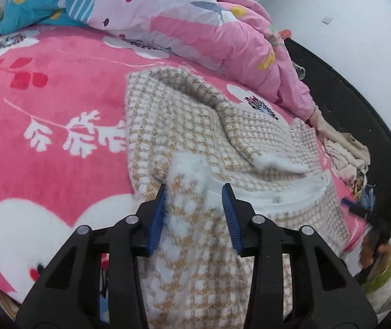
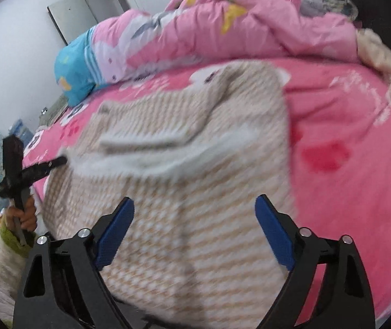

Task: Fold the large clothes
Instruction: 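Grasp the coat's folded edge with the left gripper while the right gripper grasps it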

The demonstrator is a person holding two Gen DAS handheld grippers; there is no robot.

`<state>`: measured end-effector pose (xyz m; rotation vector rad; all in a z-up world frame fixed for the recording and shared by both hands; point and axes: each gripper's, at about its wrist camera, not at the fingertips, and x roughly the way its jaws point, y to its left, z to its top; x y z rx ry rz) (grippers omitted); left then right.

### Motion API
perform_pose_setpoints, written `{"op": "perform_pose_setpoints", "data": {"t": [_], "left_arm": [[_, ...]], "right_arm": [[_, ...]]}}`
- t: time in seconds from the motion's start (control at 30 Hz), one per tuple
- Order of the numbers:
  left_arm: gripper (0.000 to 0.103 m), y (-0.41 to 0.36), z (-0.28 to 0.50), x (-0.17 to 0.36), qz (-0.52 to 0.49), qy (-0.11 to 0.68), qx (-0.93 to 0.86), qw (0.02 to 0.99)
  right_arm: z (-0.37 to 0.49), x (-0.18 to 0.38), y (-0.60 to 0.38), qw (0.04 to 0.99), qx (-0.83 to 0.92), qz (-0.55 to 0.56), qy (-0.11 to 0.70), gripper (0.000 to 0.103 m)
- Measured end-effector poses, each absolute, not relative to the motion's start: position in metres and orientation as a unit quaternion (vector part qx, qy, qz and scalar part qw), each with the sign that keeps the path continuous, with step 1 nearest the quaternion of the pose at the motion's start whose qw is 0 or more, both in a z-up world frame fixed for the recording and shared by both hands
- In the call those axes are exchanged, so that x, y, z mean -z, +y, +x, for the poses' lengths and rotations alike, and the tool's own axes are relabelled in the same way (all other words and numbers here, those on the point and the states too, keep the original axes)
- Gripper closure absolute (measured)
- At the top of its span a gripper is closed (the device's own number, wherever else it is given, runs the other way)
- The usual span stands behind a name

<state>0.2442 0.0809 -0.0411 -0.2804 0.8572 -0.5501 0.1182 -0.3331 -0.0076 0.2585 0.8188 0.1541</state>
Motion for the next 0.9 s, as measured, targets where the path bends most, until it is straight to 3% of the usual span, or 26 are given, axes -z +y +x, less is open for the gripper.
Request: {"op": "perform_pose_setpoints", "data": {"t": [0.27,0.53,0.6,0.67,0.9], "left_arm": [[0.075,0.076,0.25,0.044,-0.122,0.414,0.253,0.866],[0.094,0.068,0.247,0.038,-0.097,0.408,0.235,0.877],[0.094,0.066,0.24,0.031,-0.088,0.394,0.237,0.884],[0.095,0.065,0.232,0.024,-0.082,0.381,0.238,0.889],[0.096,0.071,0.18,-0.02,-0.072,0.317,0.249,0.912]], "right_arm": [[0.19,0.02,-0.373,0.897,-0.126,0.144,0.398,0.03],[0.171,0.035,-0.372,0.88,-0.167,0.181,0.407,0.057],[0.162,0.033,-0.367,0.884,-0.158,0.168,0.406,0.076],[0.154,0.029,-0.358,0.893,-0.139,0.145,0.403,0.089],[0.103,-0.017,-0.33,0.935,-0.087,0.083,0.333,0.094]]}}
